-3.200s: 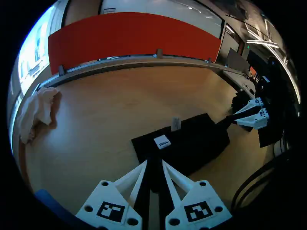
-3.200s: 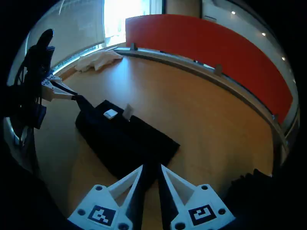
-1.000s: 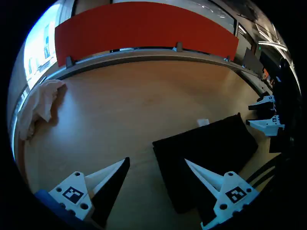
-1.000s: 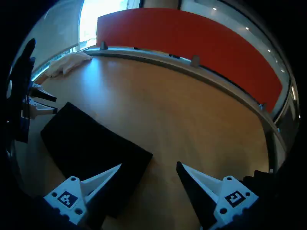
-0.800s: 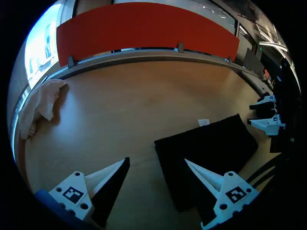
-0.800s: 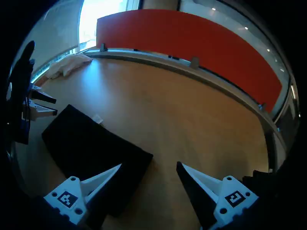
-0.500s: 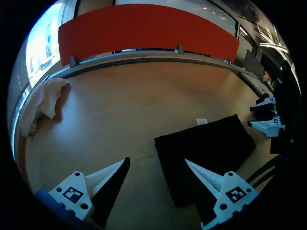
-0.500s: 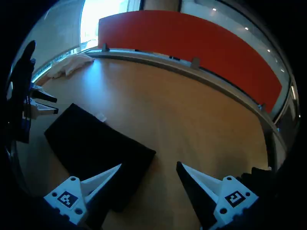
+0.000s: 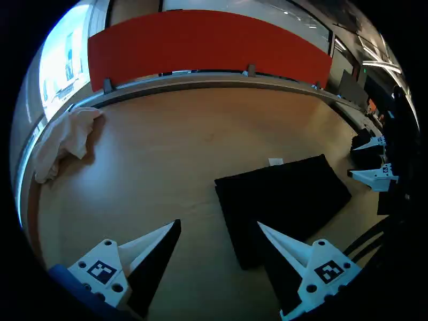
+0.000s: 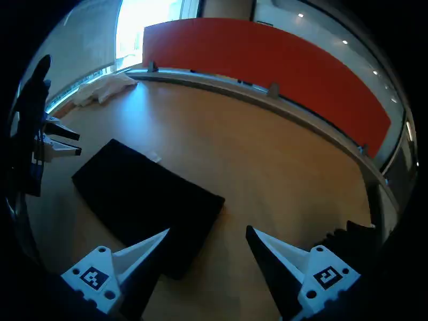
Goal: Fold towel
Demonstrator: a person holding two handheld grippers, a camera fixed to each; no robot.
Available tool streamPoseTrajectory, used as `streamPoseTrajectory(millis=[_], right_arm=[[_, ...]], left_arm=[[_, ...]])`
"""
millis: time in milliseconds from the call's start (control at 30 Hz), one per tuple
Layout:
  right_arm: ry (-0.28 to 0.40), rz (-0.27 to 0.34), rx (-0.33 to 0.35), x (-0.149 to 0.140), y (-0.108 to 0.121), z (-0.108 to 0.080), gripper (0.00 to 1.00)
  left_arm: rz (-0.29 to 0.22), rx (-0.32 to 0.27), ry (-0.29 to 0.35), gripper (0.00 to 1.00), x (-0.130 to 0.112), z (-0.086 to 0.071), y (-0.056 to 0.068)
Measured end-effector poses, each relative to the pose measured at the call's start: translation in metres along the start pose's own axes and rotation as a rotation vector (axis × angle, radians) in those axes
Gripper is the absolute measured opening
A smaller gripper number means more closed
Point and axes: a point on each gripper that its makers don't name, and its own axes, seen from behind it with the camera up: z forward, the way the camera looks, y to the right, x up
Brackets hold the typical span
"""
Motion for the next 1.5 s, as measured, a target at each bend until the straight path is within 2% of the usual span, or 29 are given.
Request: streamPoseTrajectory(millis=[200,500,1000,1300,1500], right_arm=[[0.002,0.006,-0.004,-0.006,-0.006,-0.011,1.00],[0.002,0.001,0.007,-0.009,-0.011,-0.015,1.00],[-0.004,-0.046,0.085,-0.011,-0.031,-0.012,1.00],[-0.012,-0.078,0.104,-0.011,-0.034,-0.008,1.00],[-0.031,-0.094,0.125,-0.022,-0.038,-0.006,1.00]], left_arm=[[-0.008,-0.002,0.001,0.94,-0.008,-0.010,0.004],[-0.008,0.014,0.001,0.94,-0.018,-0.021,0.002],[-0.062,0.075,0.008,0.95,-0.041,-0.058,-0.009],[-0.091,0.097,0.007,0.94,-0.054,-0.071,-0.012],[-0.107,0.108,0.007,0.95,-0.060,-0.079,-0.015]])
